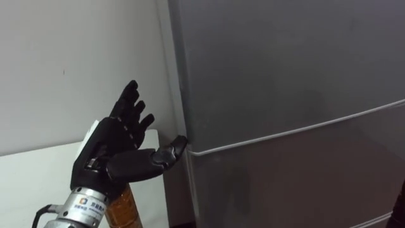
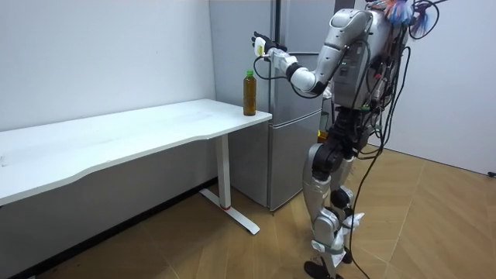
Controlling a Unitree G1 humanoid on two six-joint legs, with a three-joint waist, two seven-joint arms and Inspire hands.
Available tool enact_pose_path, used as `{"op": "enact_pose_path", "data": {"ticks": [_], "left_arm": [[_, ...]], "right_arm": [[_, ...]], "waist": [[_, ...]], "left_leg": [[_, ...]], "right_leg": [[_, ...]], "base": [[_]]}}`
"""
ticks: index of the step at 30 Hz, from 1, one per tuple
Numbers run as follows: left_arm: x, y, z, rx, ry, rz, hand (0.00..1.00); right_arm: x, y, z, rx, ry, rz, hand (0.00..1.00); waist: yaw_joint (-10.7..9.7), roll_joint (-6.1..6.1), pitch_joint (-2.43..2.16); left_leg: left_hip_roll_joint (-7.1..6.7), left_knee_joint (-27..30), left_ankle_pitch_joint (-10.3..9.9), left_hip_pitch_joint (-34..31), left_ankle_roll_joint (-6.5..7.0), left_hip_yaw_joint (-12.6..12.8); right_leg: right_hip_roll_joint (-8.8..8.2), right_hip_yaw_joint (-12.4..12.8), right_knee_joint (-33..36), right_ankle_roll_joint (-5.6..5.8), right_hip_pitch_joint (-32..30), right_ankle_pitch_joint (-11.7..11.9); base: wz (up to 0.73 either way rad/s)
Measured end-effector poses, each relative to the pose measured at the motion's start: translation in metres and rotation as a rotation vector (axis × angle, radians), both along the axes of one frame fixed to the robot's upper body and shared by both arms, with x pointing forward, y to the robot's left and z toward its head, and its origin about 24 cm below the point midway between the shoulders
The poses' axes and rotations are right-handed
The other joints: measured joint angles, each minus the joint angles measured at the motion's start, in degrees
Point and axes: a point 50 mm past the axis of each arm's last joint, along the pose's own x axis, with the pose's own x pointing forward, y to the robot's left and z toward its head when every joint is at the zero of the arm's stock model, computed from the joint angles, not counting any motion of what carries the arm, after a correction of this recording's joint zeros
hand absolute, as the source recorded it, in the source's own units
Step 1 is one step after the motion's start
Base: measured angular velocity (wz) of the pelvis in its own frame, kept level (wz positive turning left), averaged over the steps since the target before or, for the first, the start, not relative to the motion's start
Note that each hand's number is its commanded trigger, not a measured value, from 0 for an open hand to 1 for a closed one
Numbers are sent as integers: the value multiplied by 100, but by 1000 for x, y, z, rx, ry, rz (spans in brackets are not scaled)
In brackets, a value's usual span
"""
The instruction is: Put the bottle in the upper fridge
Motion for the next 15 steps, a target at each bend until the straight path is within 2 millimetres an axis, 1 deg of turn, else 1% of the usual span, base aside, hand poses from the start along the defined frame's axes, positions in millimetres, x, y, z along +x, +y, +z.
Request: {"op": "enact_pose_path", "data": {"ticks": [3,8,10,14,15], "left_arm": [[2,1,4,18,-8,-4,0],[2,0,4,28,-9,-9,0],[2,0,4,30,-9,-9,0],[2,-2,4,42,-12,-25,0],[2,-2,4,44,-14,-28,0]], "right_arm": [[0,0,0,1,1,6,0],[0,0,0,5,2,26,0],[1,0,0,6,7,27,0],[2,1,0,8,10,32,0],[2,1,0,9,11,31,0]], "waist": [[0,-2,1],[-1,-7,7],[-1,-23,26],[-2,-26,35],[-2,-20,32]], "left_leg": [[-2,4,1,-1,0,-4],[-4,5,2,2,2,-5],[-3,8,2,14,2,-6],[-3,4,2,0,2,-7],[-3,4,2,-6,2,-8]], "right_leg": [[-9,-5,-5,0,7,0],[-18,-5,-81,12,50,17],[-15,-6,-92,13,78,22],[-12,-8,-97,14,85,22],[-10,-13,-97,14,85,22]], "base": [[1],[0],[0],[0],[0]]}}
